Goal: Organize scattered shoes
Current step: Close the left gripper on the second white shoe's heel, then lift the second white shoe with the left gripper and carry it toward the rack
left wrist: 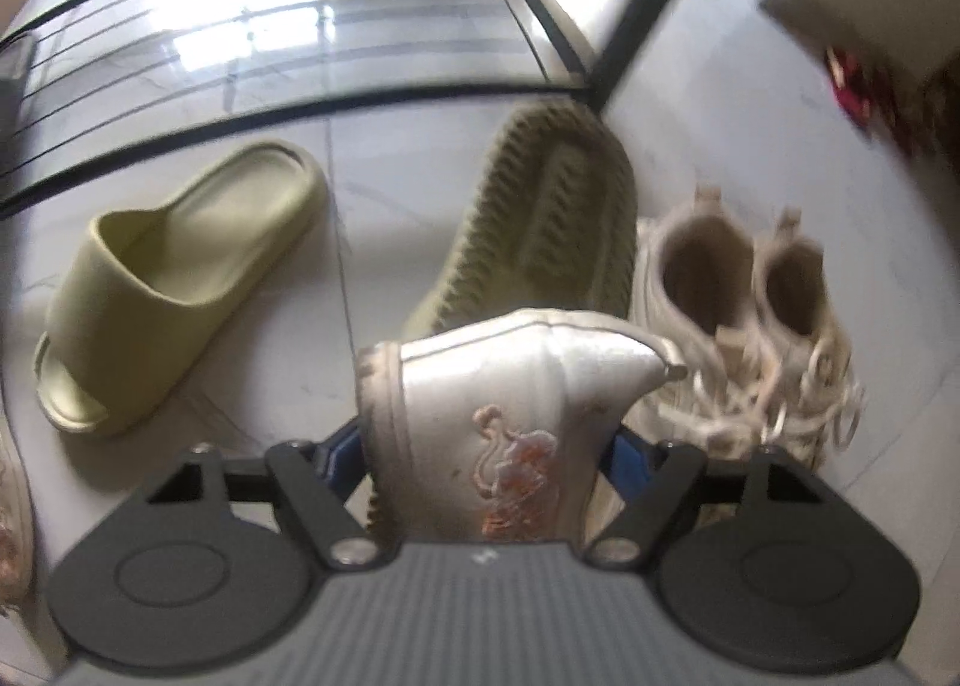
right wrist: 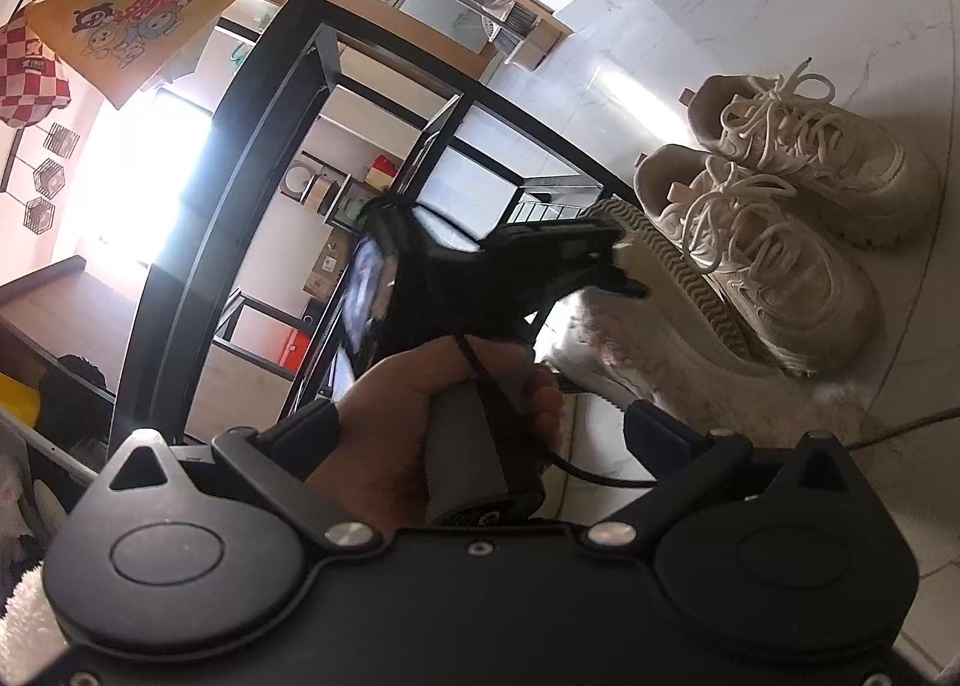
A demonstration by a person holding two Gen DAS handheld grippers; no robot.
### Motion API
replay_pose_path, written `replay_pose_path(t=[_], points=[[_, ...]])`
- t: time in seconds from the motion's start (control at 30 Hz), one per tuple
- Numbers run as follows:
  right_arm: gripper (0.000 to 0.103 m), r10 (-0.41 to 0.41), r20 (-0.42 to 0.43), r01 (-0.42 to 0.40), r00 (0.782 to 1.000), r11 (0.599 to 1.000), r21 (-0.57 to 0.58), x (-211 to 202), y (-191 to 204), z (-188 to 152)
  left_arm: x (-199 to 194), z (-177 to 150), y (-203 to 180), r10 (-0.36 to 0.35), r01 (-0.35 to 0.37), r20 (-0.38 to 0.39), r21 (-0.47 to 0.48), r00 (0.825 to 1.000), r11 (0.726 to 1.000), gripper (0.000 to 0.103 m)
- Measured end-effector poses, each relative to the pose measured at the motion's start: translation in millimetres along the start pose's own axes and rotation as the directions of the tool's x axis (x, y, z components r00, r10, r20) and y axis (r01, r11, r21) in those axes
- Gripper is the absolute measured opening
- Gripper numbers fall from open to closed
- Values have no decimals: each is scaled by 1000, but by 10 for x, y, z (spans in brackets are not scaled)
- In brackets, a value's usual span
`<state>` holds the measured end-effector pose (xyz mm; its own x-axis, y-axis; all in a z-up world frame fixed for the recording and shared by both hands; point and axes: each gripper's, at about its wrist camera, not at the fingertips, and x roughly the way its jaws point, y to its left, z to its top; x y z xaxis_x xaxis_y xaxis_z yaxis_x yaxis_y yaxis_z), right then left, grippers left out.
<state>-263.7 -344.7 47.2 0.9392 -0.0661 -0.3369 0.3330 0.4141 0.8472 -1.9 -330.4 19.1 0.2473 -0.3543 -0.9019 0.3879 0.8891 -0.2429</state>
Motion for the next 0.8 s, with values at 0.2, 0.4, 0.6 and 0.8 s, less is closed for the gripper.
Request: replay_pose_path(t=[0.2, 0.4, 0.6, 0.8], points=[[103, 16, 13, -15, 1000, 1000, -22, -21, 32, -13, -214, 51, 131, 30, -23, 145, -55, 989, 998, 73], [103, -2, 2, 2, 1000, 1000, -1, 2, 4, 13, -419, 166, 398, -35, 57, 250, -80, 968, 995, 73], [103, -8, 4, 8, 1000, 1000, -6, 4, 13, 15, -815, 158, 487, 9, -42, 381, 77, 924, 996, 72], [103, -15, 11, 15, 1000, 1000, -9, -17, 22, -8, -1198, 188, 948, -2, -6, 420, 18, 908, 1000, 72]])
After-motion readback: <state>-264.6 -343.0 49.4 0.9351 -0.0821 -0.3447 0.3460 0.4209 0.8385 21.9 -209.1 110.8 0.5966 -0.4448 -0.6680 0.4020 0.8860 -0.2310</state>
